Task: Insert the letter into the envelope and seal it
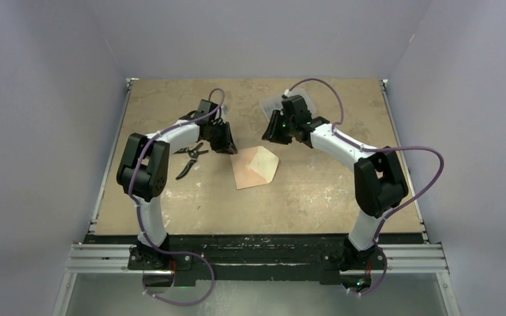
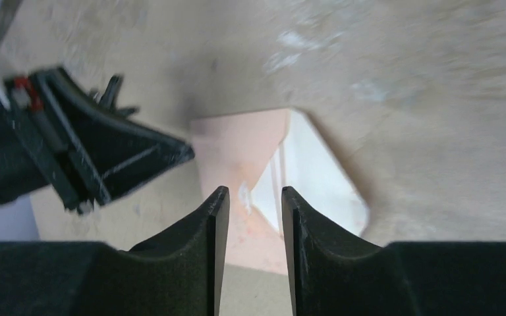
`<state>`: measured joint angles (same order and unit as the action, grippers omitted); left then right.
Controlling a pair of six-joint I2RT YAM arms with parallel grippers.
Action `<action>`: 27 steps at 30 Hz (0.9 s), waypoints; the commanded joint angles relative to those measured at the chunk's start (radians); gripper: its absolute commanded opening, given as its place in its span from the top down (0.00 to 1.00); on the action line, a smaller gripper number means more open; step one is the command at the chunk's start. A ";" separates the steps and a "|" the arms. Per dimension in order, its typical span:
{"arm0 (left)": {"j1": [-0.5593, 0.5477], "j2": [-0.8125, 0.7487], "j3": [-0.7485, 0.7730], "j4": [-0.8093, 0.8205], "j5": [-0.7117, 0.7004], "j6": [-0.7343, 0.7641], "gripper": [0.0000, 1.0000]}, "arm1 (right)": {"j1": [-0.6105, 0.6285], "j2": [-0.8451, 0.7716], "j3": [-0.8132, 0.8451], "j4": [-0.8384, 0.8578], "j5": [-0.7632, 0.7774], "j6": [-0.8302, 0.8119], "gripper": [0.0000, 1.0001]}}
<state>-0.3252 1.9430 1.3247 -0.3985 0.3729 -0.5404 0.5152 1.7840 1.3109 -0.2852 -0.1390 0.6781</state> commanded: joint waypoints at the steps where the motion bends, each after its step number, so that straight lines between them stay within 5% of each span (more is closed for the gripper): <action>1: -0.038 0.023 -0.024 0.053 0.011 -0.004 0.83 | -0.085 -0.027 0.021 0.002 0.135 -0.025 0.60; 10: -0.055 0.154 0.030 0.084 -0.108 -0.002 0.88 | -0.231 0.071 0.094 -0.040 0.313 0.137 0.54; 17: -0.055 0.161 0.070 0.104 -0.072 0.015 0.89 | -0.271 0.230 0.213 -0.072 0.388 0.253 0.55; 27: -0.055 0.053 0.118 0.166 0.059 0.036 0.70 | -0.302 0.304 0.223 0.033 0.384 0.260 0.58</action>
<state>-0.3813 2.0659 1.3899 -0.2859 0.3782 -0.5339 0.2241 2.0895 1.4937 -0.3279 0.2199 0.9237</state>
